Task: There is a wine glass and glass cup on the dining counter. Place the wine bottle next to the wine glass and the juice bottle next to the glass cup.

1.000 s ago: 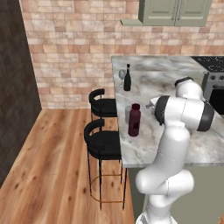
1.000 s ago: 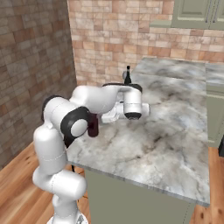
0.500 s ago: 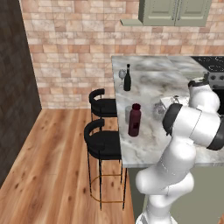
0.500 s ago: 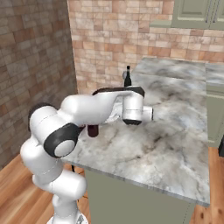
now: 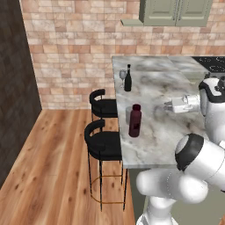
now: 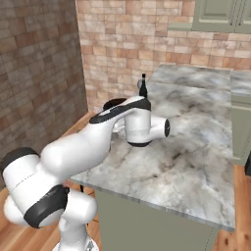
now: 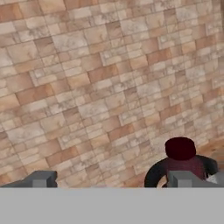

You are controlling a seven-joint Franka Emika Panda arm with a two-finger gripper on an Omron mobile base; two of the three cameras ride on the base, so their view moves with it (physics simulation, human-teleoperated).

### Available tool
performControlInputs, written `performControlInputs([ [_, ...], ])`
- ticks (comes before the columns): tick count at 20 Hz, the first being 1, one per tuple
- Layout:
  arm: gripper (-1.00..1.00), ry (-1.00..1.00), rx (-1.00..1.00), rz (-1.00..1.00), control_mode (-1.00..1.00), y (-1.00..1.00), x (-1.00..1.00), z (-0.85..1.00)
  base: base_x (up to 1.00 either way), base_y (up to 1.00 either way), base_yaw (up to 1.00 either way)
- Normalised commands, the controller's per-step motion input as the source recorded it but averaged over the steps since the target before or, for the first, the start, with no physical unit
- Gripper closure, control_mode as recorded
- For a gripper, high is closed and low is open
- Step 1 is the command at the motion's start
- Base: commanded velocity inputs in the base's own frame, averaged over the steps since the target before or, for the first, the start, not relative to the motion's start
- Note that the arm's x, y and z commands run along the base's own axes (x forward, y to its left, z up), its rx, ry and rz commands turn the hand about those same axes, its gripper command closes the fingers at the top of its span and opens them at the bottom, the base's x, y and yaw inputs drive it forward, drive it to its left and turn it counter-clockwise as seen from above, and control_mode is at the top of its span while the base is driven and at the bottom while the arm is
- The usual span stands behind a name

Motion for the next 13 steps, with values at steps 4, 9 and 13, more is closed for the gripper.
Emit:
performControlInputs([
  [4, -1.00, 0.17, -0.15, -0.11, -1.00, 0.00, -0.48, 0.44, 0.00, 0.00, 0.00],
  [9, -1.00, 0.15, -0.10, -0.10, -1.00, 0.00, -0.54, 0.37, 0.00, 0.00, 0.00],
  [13, -1.00, 0.21, -0.08, -0.08, -1.00, 0.00, -0.56, 0.32, 0.00, 0.00, 0.00],
])
